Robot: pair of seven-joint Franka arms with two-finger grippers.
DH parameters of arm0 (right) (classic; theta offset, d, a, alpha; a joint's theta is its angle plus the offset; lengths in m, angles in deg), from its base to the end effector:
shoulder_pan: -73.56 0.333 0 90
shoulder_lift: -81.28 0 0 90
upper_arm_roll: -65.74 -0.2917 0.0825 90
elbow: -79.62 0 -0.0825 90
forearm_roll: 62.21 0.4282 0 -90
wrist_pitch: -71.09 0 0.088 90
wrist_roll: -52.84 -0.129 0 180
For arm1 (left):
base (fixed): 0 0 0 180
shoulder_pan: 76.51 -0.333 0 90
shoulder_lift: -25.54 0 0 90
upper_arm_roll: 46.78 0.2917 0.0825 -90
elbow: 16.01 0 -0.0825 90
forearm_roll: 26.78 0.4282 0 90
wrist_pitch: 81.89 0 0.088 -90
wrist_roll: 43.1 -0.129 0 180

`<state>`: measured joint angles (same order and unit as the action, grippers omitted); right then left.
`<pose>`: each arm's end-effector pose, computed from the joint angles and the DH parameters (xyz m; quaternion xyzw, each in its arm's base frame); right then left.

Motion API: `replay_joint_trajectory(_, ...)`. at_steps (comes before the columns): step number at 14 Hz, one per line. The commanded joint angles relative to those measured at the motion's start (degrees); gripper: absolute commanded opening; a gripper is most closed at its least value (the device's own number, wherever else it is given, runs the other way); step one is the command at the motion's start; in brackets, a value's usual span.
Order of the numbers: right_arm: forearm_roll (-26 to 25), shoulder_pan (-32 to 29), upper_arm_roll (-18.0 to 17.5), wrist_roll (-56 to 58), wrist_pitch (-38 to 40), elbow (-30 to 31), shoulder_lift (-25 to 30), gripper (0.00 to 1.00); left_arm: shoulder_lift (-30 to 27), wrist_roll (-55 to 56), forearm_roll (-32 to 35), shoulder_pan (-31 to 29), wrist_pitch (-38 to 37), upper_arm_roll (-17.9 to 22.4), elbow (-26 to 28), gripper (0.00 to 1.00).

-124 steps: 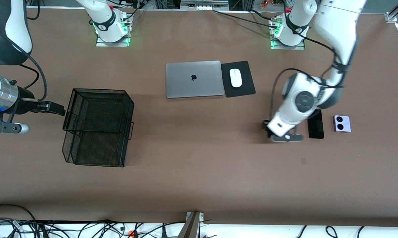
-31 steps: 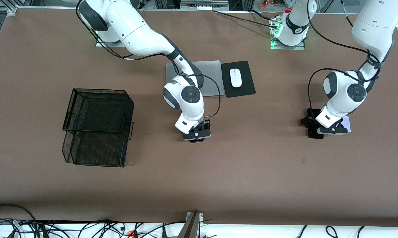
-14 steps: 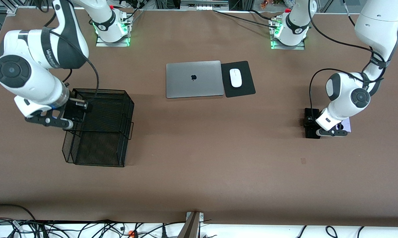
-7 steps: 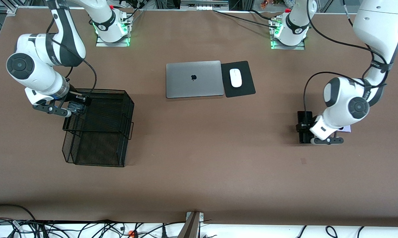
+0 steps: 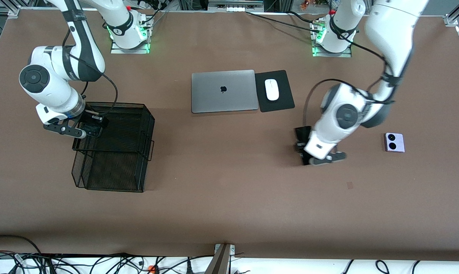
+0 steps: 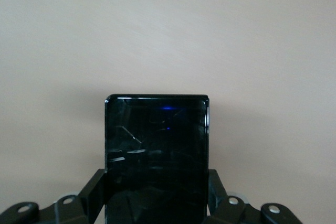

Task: Place phones with both arms
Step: 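Carry the flip phone into the basket while the left gripper lifts the tall phone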

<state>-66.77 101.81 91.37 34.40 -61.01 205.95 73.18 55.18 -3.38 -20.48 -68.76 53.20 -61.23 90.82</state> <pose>0.5701 0.0200 0.2451 0.9922 -0.1090 -0.0030 0.0612 0.6109 -0.2450 0.1710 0.9914 0.1290 -0.0140 0.0187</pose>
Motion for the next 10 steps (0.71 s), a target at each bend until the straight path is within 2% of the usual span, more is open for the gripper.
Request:
replay_joint_trajectory(1, 1.13, 0.58, 0.56, 0.07, -2.19, 0.32, -1.29, 0.00, 4.09, 7.10, -0.76, 5.86, -4.22, 0.74, -9.06, 0.10)
replay_joint_trajectory(2, 1.56, 0.49, 0.56, 0.07, -2.37, 0.32, -1.65, 0.01, 6.11, 9.65, -0.42, 7.88, -4.48, 0.82, -12.14, 0.10)
replay_joint_trajectory(4, 2.62, 0.49, 0.56, 0.07, -2.37, 0.32, -1.91, 0.28, 10.15, 12.13, -0.06, 12.19, -4.57, 1.00, -18.03, 0.10)
replay_joint_trajectory(5, 2.71, 0.49, 0.56, 0.07, -2.37, 0.32, -2.09, 0.49, 11.83, 12.14, 0.03, 14.30, -4.49, 1.35, -20.41, 0.10)
replay_joint_trajectory(7, 2.71, 0.49, 0.56, 0.07, -2.37, 0.15, -2.18, 0.71, 13.77, 12.14, 1.51, 17.12, -4.49, 1.35, -22.71, 0.10)
replay_joint_trajectory(10, 2.62, 0.41, 0.56, 0.16, -2.29, -0.47, -2.18, 0.99, 15.53, 11.70, 3.71, 20.81, -4.05, 1.44, -23.41, 0.10)
